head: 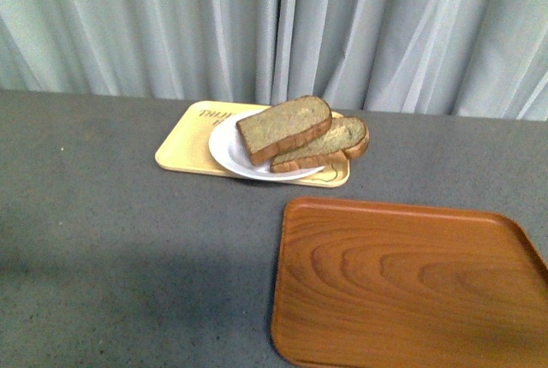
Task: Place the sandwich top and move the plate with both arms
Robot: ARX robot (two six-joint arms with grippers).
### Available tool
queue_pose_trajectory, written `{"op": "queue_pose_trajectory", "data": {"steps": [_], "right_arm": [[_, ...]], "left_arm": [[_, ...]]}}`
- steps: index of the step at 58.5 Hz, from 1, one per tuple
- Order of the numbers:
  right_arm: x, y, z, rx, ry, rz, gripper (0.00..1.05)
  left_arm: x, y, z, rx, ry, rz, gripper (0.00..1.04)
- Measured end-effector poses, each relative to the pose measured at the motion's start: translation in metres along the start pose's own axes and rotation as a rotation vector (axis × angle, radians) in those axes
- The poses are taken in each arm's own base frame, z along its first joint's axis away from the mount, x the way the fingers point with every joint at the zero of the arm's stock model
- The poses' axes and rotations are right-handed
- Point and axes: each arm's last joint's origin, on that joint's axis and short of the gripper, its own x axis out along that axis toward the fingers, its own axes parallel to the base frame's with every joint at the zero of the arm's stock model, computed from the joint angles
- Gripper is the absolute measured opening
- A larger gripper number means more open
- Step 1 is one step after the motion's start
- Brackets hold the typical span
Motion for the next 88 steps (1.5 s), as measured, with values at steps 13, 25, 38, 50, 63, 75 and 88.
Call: {"op": "queue_pose_trajectory", "data": {"steps": [13, 25, 38, 50, 63, 75, 88], "right_arm": [[-0.002, 0.0, -0.001, 0.0, 0.006, 0.0, 0.73], [-0.013, 0.0, -0.004, -0.001, 0.019, -0.001, 0.37], [-0.014, 0.0, -0.003, 0.0, 0.013, -0.001, 0.02], [-0.014, 0.0, -0.003, -0.002, 0.012, 0.0, 0.02], [-0.014, 0.0, -0.003, -0.002, 0.012, 0.0, 0.02], [-0.014, 0.0, -0.003, -0.002, 0.012, 0.0, 0.02], [-0.014, 0.0, -0.003, -0.002, 0.012, 0.0, 0.02]], "left_arm": [[-0.02, 0.0, -0.001, 0.003, 0.006, 0.0, 0.02], [-0.034, 0.0, 0.0, 0.003, 0.003, 0.0, 0.02], [-0.046, 0.0, 0.003, 0.003, -0.006, 0.0, 0.02], [-0.054, 0.0, 0.006, 0.003, -0.017, 0.0, 0.02], [-0.062, 0.0, 0.008, 0.003, -0.023, 0.0, 0.02], [-0.067, 0.0, 0.008, 0.003, -0.025, 0.0, 0.02], [-0.072, 0.0, 0.008, 0.003, -0.026, 0.0, 0.02]]}}
